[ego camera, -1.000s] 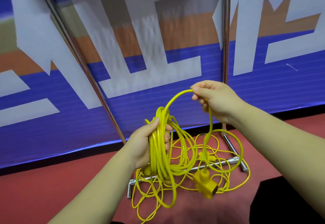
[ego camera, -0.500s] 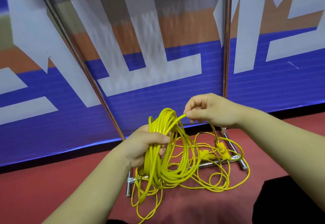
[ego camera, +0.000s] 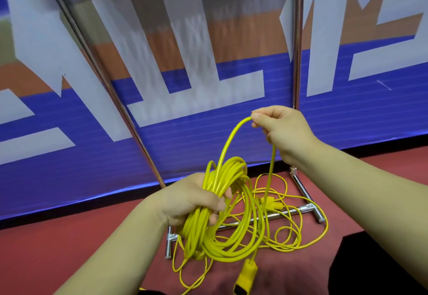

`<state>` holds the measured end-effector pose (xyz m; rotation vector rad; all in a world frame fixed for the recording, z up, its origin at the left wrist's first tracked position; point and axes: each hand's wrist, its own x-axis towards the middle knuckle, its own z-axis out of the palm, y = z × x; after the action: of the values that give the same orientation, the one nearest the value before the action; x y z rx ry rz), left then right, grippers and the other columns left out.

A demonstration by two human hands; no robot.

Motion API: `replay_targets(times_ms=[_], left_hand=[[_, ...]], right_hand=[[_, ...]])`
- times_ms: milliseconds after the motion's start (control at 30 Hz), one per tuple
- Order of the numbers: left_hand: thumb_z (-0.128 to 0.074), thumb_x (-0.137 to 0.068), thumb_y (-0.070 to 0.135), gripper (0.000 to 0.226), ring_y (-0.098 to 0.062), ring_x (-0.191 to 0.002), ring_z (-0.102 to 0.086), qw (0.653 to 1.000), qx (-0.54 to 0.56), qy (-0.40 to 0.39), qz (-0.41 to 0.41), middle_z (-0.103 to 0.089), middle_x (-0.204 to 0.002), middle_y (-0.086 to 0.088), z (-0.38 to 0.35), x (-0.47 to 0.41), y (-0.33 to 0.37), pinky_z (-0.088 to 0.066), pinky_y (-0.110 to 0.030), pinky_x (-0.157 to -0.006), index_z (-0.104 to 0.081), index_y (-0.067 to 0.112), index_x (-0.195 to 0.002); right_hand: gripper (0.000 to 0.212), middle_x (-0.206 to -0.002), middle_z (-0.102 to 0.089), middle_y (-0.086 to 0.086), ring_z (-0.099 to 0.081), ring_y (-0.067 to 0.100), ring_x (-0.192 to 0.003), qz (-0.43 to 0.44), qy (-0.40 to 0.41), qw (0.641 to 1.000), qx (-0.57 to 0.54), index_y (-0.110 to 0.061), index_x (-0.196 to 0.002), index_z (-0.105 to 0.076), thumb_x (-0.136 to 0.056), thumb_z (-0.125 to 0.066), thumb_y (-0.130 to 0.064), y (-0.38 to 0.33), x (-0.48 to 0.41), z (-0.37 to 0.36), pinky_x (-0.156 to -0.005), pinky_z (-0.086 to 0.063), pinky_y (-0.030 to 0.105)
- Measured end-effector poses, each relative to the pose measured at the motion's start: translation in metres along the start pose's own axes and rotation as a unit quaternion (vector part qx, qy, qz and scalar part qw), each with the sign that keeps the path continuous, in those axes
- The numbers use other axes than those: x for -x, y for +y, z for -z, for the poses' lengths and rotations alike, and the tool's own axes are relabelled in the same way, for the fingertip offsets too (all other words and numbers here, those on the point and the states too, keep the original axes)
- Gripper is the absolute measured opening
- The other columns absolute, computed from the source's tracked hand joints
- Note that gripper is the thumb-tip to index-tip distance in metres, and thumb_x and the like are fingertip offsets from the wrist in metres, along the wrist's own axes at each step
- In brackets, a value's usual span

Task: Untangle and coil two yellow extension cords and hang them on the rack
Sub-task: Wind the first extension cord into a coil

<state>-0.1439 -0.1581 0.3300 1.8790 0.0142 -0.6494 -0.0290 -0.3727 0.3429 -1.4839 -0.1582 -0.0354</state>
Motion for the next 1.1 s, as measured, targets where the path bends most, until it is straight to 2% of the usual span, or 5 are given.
replay_targets(times_ms=[233, 400, 600, 900, 1100], left_hand=[[-0.073, -0.070, 0.019, 0.034, -0.013, -0.038, -0.047, 0.989, 0.131, -0.055, -0.047, -0.047, -0.053, -0.004, -0.001, 0.016, 0.013, -0.040, -0.023, -0.045, -0.053, 0.002, -0.093], [-0.081, -0.060, 0.019, 0.028, -0.013, -0.034, -0.041, 0.970, 0.232, -0.033, -0.071, -0.042, -0.052, -0.004, 0.016, 0.026, 0.013, -0.040, -0.024, -0.043, -0.066, 0.009, -0.081], [-0.094, -0.032, 0.027, 0.075, -0.009, -0.036, -0.050, 0.982, 0.177, 0.013, -0.063, -0.053, -0.050, 0.001, 0.017, 0.028, 0.011, -0.043, -0.020, -0.041, -0.054, 0.004, -0.091], [-0.063, -0.067, 0.007, 0.030, -0.008, -0.041, -0.057, 0.984, 0.170, 0.012, -0.044, -0.058, -0.052, 0.002, 0.011, 0.020, 0.006, -0.047, -0.021, -0.043, -0.052, 0.002, -0.095], [-0.069, -0.062, 0.012, 0.029, -0.017, -0.039, -0.045, 0.979, 0.193, 0.007, -0.068, -0.042, -0.054, -0.006, 0.005, 0.008, 0.002, -0.045, -0.027, -0.047, -0.056, 0.004, -0.086]], right_hand=[[0.006, -0.074, -0.073, -0.001, -0.052, 0.003, -0.055, -0.028, 0.008, 0.999, 0.028, -0.017, -0.090, -0.073, -0.092, -0.068, -0.019, 0.011, 0.000, -0.001, -0.049, -0.041, 0.015], [0.007, -0.074, -0.072, 0.001, -0.055, 0.006, -0.056, -0.053, -0.090, 0.991, 0.082, -0.014, -0.090, -0.070, -0.094, -0.066, -0.018, 0.017, 0.004, 0.000, -0.047, -0.041, 0.015], [0.006, -0.074, -0.073, 0.002, -0.055, 0.002, -0.054, -0.012, -0.127, 0.988, 0.088, -0.014, -0.088, -0.071, -0.093, -0.067, -0.016, 0.007, 0.011, -0.006, -0.052, -0.044, 0.013], [0.007, -0.076, -0.072, -0.003, -0.054, 0.007, -0.063, 0.011, 0.069, 0.997, 0.038, -0.021, -0.085, -0.072, -0.091, -0.070, -0.023, -0.003, -0.012, 0.014, -0.057, -0.045, 0.022], [0.008, -0.076, -0.069, 0.002, -0.053, 0.008, -0.058, -0.104, 0.009, 0.994, 0.012, -0.017, -0.088, -0.066, -0.095, -0.064, -0.019, 0.016, -0.009, 0.008, -0.054, -0.041, 0.026]])
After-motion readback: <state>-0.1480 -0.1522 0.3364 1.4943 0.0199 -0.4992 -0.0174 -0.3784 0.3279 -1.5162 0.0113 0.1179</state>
